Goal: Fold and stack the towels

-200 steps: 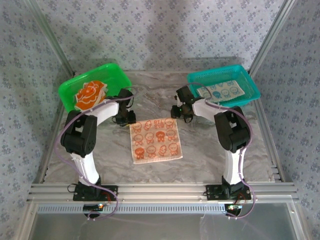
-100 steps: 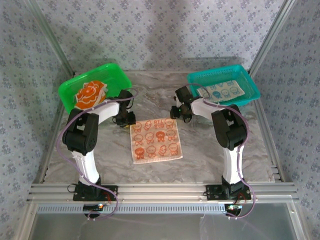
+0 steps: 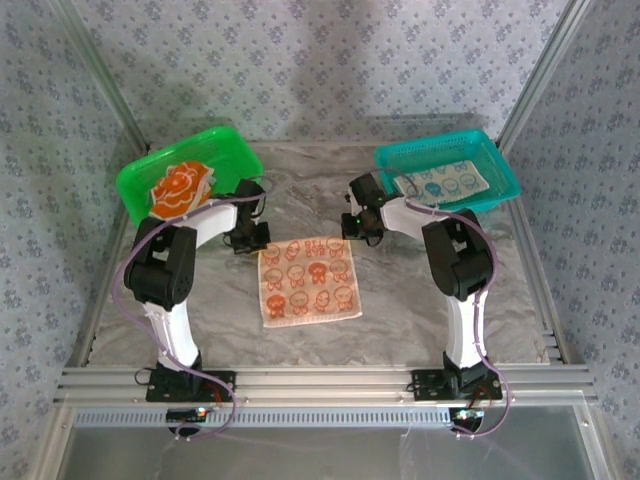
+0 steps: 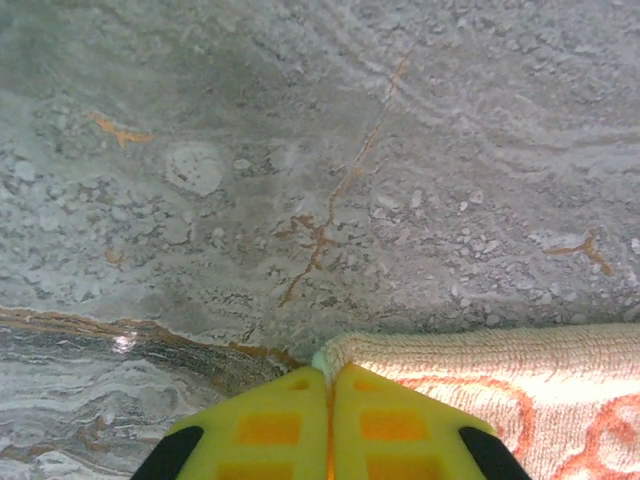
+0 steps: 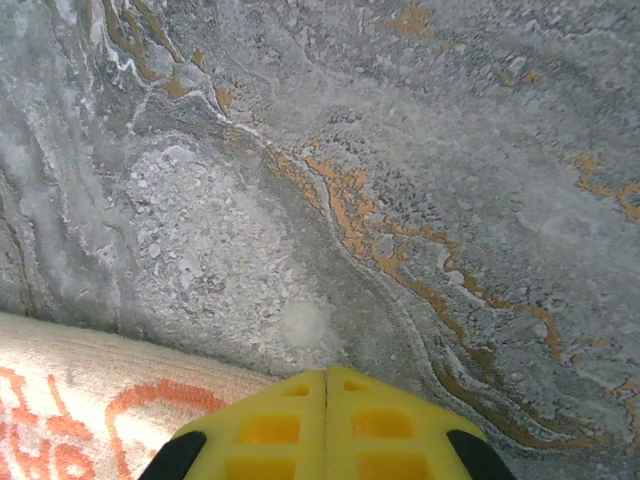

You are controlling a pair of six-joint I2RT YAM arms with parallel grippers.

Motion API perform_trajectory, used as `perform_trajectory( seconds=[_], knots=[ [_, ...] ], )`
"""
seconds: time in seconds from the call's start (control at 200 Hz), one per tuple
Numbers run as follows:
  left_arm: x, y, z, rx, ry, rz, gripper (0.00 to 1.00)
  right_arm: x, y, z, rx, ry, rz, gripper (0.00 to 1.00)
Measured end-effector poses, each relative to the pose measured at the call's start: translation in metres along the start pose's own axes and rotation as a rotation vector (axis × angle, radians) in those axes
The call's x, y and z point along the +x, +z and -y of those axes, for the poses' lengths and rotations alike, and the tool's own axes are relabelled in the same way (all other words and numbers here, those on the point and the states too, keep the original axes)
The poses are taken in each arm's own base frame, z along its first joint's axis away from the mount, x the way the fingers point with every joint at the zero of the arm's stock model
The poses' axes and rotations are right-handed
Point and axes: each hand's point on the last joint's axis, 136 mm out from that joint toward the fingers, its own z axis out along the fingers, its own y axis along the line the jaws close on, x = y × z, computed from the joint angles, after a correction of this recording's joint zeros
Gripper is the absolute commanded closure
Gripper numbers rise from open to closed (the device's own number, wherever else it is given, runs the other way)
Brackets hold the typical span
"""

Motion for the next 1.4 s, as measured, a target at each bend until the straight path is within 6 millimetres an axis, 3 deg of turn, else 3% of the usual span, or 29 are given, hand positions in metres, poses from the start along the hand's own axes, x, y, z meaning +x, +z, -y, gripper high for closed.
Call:
perform_trajectory(
  seconds=[0.2,0.37,0.675,0.914,1.074,1.404],
  knots=[
    [-0.002,-0.001,0.004,0.020,0.001,0.006,1.00,-0.002,-0.005,-0.001,-0.002,-0.002,0.008,1.00],
    [-0.007,-0.008,0.008,0.029,0.003,0.020,1.00,-0.014,-0.023,-0.008,-0.015,-0.012,0.048,1.00],
    [-0.016,-0.040,0.017,0.071,0.011,0.089,1.00,-0.032,-0.054,-0.019,-0.035,-0.030,0.132,1.00],
    [-0.021,-0.069,0.023,0.112,0.022,0.163,1.00,-0.031,-0.078,-0.022,-0.049,-0.044,0.196,1.00],
    [-0.008,-0.083,0.019,0.138,0.033,0.207,1.00,-0.024,-0.096,-0.024,-0.068,-0.057,0.252,1.00],
    [0.037,-0.092,0.020,0.151,0.128,0.322,1.00,0.018,-0.111,-0.027,-0.107,-0.092,0.277,1.00]
  ],
)
